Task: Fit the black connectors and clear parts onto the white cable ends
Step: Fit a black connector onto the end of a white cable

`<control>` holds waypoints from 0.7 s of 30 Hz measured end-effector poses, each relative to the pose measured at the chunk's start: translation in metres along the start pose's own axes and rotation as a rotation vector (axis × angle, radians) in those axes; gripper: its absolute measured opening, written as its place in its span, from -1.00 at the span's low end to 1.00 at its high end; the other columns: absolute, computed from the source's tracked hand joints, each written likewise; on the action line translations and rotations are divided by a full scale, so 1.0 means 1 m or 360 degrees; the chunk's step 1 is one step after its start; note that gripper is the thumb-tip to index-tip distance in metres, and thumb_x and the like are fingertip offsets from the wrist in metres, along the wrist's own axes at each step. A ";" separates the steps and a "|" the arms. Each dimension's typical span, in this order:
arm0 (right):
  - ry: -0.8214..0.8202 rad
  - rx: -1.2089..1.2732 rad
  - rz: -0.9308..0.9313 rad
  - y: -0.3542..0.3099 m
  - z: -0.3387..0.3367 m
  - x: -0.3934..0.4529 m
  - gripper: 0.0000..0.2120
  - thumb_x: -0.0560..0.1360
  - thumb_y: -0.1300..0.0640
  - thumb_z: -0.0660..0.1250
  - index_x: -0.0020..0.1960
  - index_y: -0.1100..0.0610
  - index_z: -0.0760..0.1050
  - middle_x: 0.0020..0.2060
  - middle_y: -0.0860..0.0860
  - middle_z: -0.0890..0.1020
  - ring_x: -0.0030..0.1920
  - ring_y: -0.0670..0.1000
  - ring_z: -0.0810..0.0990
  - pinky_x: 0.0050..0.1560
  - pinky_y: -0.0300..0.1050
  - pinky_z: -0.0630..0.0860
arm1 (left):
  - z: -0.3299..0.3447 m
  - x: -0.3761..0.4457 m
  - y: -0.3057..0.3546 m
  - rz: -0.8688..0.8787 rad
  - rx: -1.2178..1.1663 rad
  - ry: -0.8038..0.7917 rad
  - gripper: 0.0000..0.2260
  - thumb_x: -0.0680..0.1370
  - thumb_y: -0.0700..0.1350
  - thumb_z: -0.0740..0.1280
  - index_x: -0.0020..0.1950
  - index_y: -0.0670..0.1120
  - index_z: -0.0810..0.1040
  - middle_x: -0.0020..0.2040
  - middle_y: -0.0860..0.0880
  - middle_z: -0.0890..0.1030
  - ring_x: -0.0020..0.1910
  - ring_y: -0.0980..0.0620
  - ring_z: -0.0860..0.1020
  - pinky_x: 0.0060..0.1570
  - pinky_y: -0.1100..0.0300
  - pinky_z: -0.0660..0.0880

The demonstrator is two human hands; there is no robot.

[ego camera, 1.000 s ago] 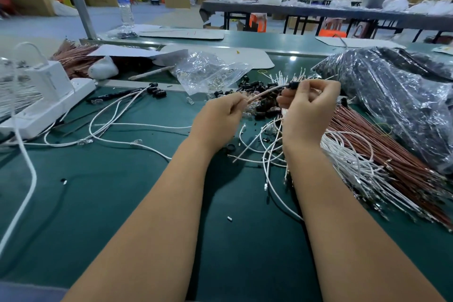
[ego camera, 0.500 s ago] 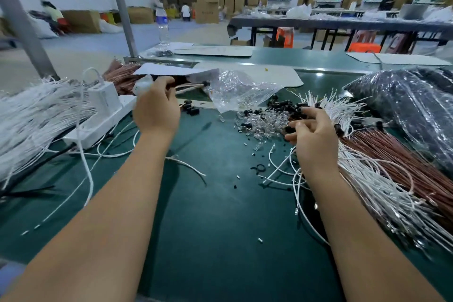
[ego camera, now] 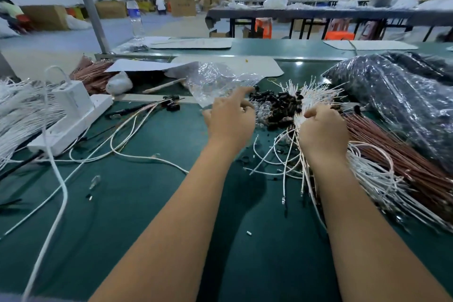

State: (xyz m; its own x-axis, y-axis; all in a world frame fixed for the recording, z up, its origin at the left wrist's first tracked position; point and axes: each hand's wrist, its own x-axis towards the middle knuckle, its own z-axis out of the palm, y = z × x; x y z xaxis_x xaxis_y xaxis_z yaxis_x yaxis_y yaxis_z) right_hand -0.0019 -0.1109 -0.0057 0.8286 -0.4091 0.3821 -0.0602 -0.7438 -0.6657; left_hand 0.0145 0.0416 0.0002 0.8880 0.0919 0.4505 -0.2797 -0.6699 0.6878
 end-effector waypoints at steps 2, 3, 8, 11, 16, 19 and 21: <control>-0.0072 -0.0183 0.0007 0.001 0.000 0.000 -0.76 0.51 0.32 0.13 0.10 0.27 0.50 -0.01 0.14 0.51 -0.02 0.13 0.44 -0.09 -0.06 0.39 | 0.022 -0.007 0.007 -0.0021 -0.0050 -0.0189 -0.62 0.52 -0.17 0.21 0.26 0.18 0.48 -0.03 0.17 0.64 0.04 -0.04 0.54 0.19 0.03 0.22; -0.0108 -0.0283 0.0011 0.002 0.000 0.000 -0.76 0.53 0.27 0.15 0.14 0.28 0.48 0.06 0.18 0.51 0.04 0.15 0.45 0.00 0.00 0.43 | 0.031 -0.010 0.007 -0.0024 -0.0024 -0.0259 -0.64 0.52 -0.15 0.20 0.24 0.19 0.50 -0.01 0.17 0.64 0.08 -0.04 0.52 0.20 0.03 0.24; -0.0181 -0.0483 0.0001 0.004 0.001 0.002 -0.71 0.55 0.17 0.23 0.21 0.29 0.41 0.09 0.20 0.52 0.04 0.16 0.45 -0.02 0.00 0.39 | 0.042 -0.013 -0.004 0.0097 0.0156 -0.0377 -0.77 0.54 -0.06 0.22 0.08 0.17 0.60 -0.05 0.18 0.61 0.20 0.06 0.37 0.04 0.10 0.12; -0.0158 -0.0492 -0.0022 0.008 0.000 0.005 -0.80 0.56 0.16 0.22 0.12 0.24 0.45 -0.01 0.16 0.56 -0.05 0.14 0.48 -0.15 -0.07 0.35 | 0.038 -0.014 -0.007 0.0114 0.0133 -0.0400 -0.80 0.54 -0.05 0.23 -0.01 0.16 0.63 -0.17 0.21 0.53 0.12 0.10 0.31 0.01 0.11 0.08; -0.0102 -0.0293 0.0045 0.011 -0.003 0.007 -0.79 0.56 0.04 0.29 -0.04 0.20 0.49 -0.18 0.08 0.59 -0.17 0.12 0.53 -0.25 -0.10 0.33 | 0.033 -0.016 -0.004 0.0133 0.0137 -0.0435 -0.82 0.55 -0.03 0.24 0.00 0.16 0.63 -0.08 0.17 0.59 0.20 0.05 0.34 0.08 0.11 0.13; -0.0097 -0.0208 0.0057 0.012 -0.005 0.008 -0.88 0.51 0.17 0.34 0.02 0.17 0.51 -0.17 0.02 0.55 -0.17 0.06 0.49 -0.21 -0.13 0.32 | 0.028 -0.018 -0.001 0.0145 -0.0065 -0.0540 -0.89 0.54 0.07 0.30 -0.04 0.16 0.63 -0.11 0.19 0.60 0.20 0.07 0.40 0.24 0.08 0.19; -0.0099 -0.0046 0.0086 0.012 -0.009 0.009 -0.78 0.47 0.33 0.26 0.07 0.18 0.56 -0.12 0.02 0.58 -0.12 0.03 0.50 -0.17 -0.15 0.36 | 0.024 -0.020 0.001 0.0190 -0.0114 -0.0607 -0.90 0.52 0.04 0.36 -0.05 0.12 0.66 -0.10 0.16 0.65 0.13 0.07 0.51 0.31 -0.05 0.30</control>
State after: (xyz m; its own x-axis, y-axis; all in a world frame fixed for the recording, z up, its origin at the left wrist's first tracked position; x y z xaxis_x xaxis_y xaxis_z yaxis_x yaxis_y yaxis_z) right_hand 0.0000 -0.1287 -0.0046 0.8567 -0.4162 0.3048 -0.1214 -0.7369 -0.6651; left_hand 0.0055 0.0214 -0.0213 0.9157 -0.2722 0.2956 -0.4017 -0.6052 0.6872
